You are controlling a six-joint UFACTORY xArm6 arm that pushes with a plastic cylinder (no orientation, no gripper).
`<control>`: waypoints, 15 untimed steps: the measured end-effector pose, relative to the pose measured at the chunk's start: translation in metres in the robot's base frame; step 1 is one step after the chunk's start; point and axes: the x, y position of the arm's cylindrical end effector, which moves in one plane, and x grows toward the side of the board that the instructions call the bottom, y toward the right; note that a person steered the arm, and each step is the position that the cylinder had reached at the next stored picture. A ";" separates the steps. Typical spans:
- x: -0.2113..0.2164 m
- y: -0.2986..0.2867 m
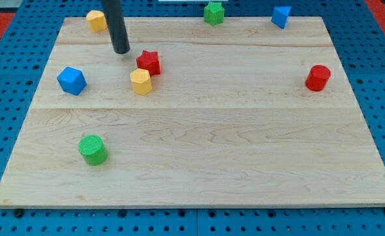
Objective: Move the red star towards the bottom center
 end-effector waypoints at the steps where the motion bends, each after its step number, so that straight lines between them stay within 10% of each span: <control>1: 0.001 0.039; 5: 0.033 -0.041; 13: 0.045 0.165; 15: 0.106 0.177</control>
